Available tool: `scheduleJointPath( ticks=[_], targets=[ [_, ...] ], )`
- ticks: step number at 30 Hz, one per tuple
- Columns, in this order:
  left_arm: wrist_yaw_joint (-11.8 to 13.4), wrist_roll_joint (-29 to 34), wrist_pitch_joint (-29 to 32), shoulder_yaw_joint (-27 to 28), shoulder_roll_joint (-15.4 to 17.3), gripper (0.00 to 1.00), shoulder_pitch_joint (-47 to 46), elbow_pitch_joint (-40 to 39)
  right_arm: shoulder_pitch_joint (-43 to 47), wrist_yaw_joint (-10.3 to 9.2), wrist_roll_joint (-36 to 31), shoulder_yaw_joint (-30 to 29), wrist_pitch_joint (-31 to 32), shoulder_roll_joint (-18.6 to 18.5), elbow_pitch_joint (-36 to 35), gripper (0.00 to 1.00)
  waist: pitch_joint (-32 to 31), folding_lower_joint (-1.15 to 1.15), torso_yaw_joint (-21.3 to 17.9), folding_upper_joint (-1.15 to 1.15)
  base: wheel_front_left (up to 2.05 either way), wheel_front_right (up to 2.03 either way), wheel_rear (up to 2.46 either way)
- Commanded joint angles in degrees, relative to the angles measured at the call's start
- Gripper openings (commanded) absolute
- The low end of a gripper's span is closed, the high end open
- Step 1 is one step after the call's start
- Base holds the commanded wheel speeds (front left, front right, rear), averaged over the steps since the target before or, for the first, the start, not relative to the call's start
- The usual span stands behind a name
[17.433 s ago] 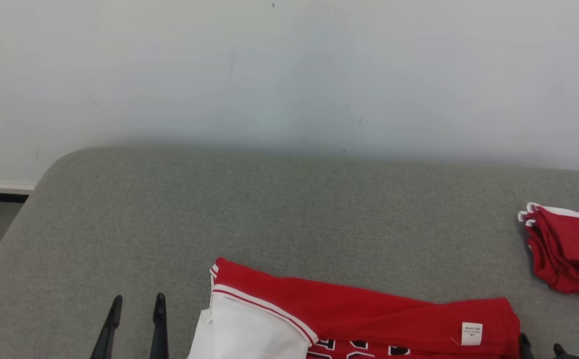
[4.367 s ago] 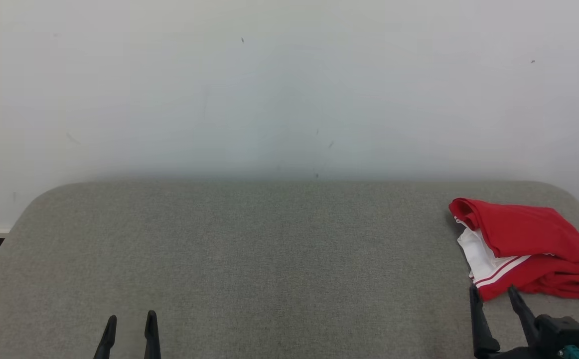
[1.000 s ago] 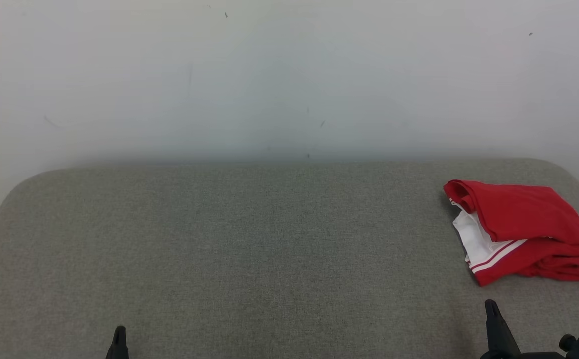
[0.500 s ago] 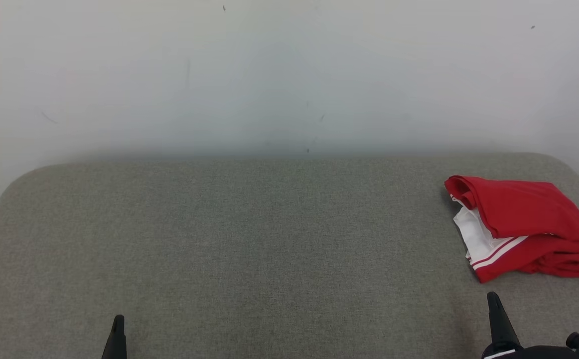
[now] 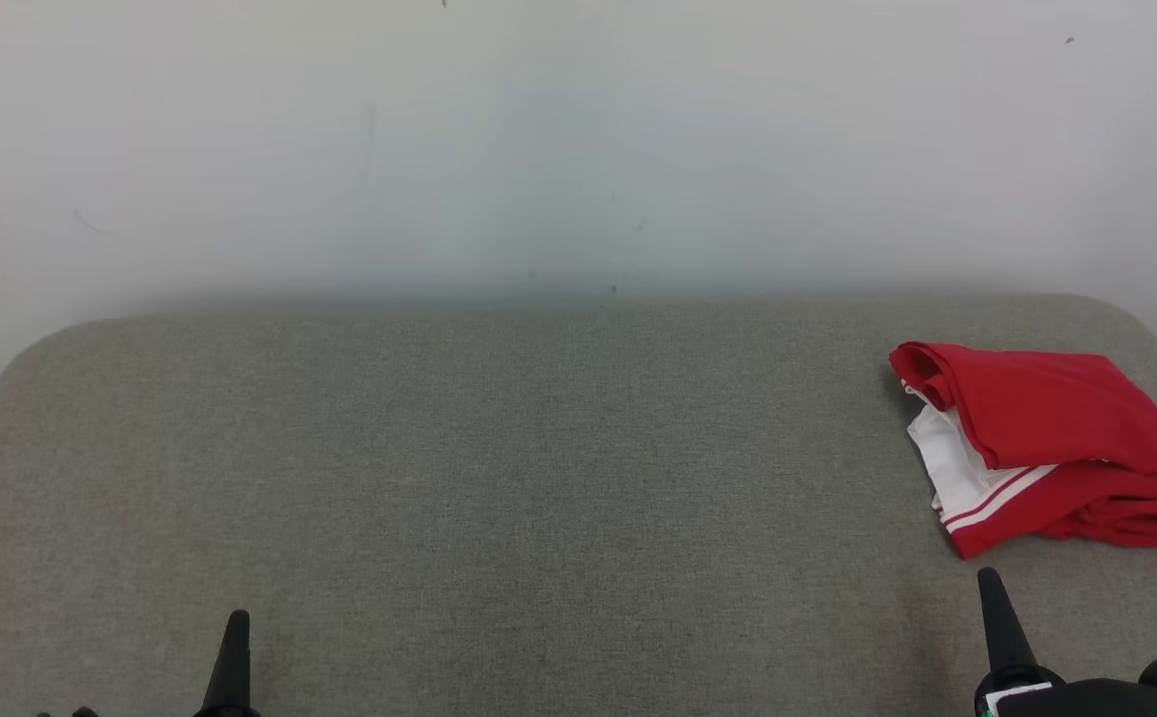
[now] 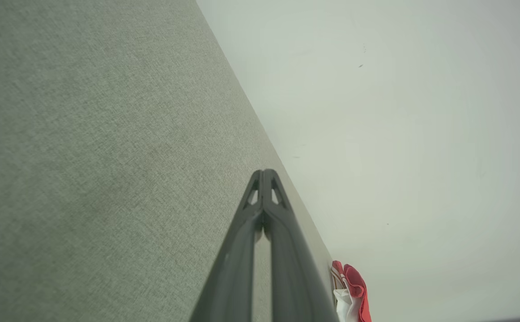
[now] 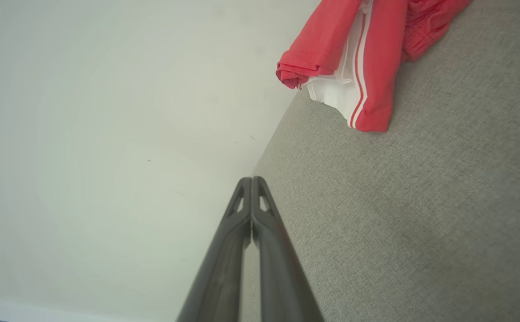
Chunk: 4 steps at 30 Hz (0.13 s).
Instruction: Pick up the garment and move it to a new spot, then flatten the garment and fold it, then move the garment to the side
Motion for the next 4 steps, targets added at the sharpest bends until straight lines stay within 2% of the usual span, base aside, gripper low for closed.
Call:
scheduleJointPath(
  ticks=[1,4],
  targets=[
    [-0.1,-1.2,0.5,0.3,0.2,0.00,-1.6,-0.4,-1.2,-0.06,1.5,-0.1,0.1,-0.2,-0.7,0.00,0.1,-0.01,0.0,0.00,0.00,0.00,0.00],
    [-0.1,-3.5,1.1,0.5,0.2,0.00,-1.9,-0.4,-1.4,-0.07,3.8,-0.2,0.4,-0.2,-0.9,0.00,0.4,-0.01,0.0,0.00,0.00,0.00,0.00]
  ],
)
